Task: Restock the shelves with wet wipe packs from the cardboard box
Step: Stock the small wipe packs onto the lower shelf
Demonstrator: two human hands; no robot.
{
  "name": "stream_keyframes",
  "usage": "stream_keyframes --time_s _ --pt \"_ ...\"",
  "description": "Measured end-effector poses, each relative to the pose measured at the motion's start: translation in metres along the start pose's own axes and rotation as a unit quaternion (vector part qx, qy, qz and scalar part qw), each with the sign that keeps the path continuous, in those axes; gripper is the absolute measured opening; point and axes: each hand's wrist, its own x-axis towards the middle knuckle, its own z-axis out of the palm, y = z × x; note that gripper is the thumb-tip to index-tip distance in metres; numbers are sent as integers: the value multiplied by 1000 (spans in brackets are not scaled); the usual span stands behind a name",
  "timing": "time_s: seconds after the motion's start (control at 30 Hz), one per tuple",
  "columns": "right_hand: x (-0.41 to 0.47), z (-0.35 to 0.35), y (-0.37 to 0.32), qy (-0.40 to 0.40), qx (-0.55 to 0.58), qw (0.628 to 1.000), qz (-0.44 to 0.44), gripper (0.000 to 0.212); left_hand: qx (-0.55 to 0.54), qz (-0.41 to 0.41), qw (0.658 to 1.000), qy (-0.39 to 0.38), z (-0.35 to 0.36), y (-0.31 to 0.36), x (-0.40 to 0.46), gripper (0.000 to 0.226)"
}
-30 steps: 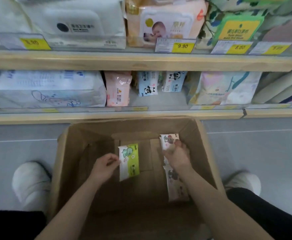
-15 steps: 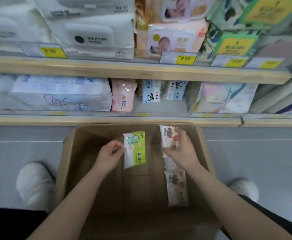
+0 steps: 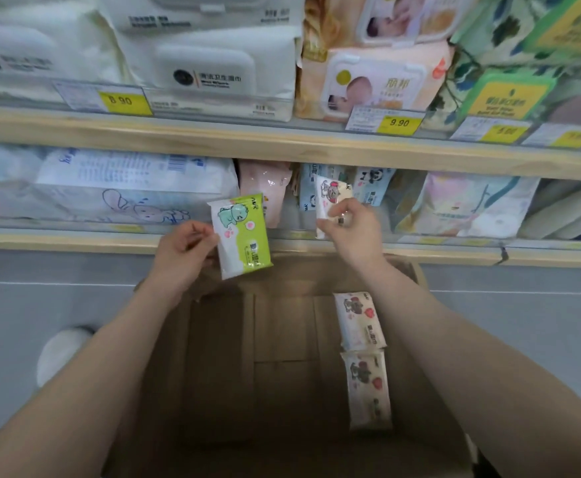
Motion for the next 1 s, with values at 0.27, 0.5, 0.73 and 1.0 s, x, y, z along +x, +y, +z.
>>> stream_keyframes --time_s 0.27,0.5,0.73,1.0 --pt "64 54 26 -98 -131 986 -18 49 3 -3 1000 2 3 -23 9 20" --pt "45 26 15 -108 -136 985 -11 48 -6 -5 1000 -21 7 -14 1 18" --pt "-19 -19 -11 -259 92 961 17 29 -6 28 996 -87 50 18 -15 17" --pt "10 -34 -9 -129 74 989 -18 9 402 117 896 -144 43 10 7 36"
